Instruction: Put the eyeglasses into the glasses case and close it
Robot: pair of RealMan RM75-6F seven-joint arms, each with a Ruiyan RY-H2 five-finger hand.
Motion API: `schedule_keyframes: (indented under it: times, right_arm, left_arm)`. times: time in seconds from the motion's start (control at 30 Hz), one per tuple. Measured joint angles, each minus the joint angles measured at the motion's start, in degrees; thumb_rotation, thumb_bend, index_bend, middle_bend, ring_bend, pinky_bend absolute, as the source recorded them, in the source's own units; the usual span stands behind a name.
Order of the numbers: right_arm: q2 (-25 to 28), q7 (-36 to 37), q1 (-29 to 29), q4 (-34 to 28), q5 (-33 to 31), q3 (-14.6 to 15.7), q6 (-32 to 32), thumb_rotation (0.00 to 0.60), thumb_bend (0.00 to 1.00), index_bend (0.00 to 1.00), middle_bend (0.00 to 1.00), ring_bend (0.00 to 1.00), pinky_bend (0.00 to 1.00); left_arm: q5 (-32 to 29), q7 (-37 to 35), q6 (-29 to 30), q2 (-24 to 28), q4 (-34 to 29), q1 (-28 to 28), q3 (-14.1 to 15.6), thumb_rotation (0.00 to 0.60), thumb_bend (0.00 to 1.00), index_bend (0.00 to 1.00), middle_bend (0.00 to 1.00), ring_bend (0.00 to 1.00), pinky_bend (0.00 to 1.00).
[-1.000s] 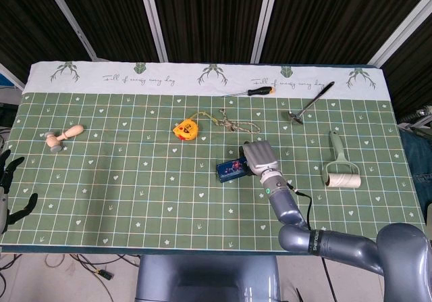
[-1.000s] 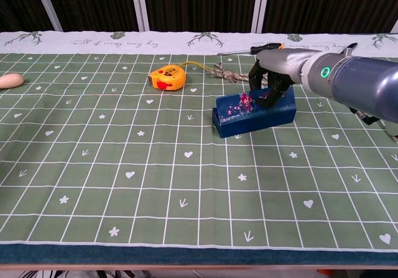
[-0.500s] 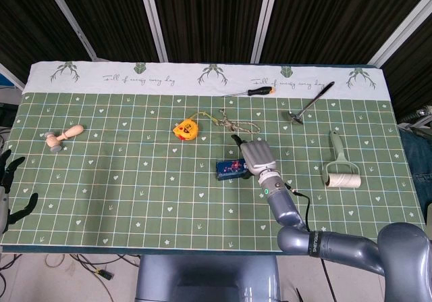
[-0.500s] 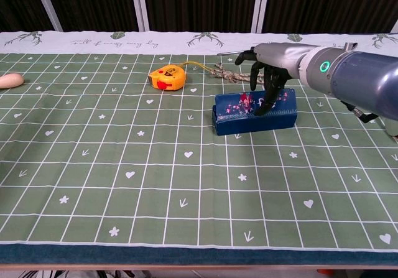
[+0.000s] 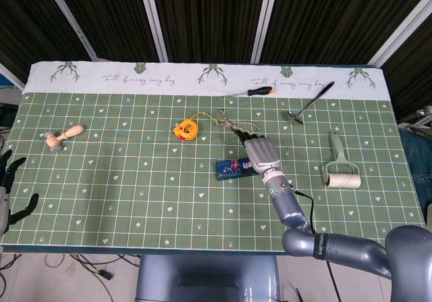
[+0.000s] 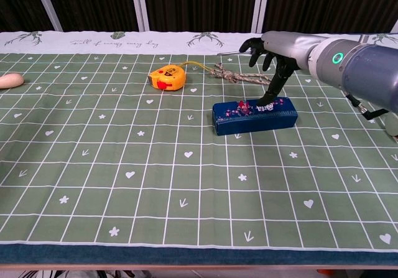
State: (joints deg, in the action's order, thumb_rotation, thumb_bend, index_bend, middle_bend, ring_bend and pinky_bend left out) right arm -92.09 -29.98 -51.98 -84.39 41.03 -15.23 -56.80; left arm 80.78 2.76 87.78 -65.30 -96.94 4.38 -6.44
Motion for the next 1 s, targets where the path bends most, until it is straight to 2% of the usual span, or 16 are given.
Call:
schedule_keyframes:
  times: [0.33, 0.5, 1.0]
  right_arm:
    - [0.9, -1.7, 0.3, 1.1, -0.7, 3.0, 2.9, 0.600, 0.14, 0.27, 0.20, 0.23, 0.31]
    - [0.8, -1.9, 0.0, 2.3, -2.3, 3.2, 3.9, 0.600, 0.15, 0.31, 0.20, 0.23, 0.31]
    - [-0.9, -1.4, -0.3, 7.4, -3.8, 4.0, 6.1, 0.600, 0.27, 0.39, 0.20, 0.23, 0.31]
  left_arm:
    - [0.0, -0.2, 0.0, 0.0, 0.0, -0.1, 0.0, 0.600, 0.31, 0.14, 0.00, 0.00, 0.00]
    - [-0.1, -0.2, -0.1, 0.1, 0.0, 0.0, 0.0, 0.600, 0.31, 0.14, 0.00, 0.00, 0.00]
    - [-0.5, 0.1, -0.4, 0.3, -0.5, 0.1, -0.1, 0.600, 0.31, 0.15, 0.00, 0.00, 0.00]
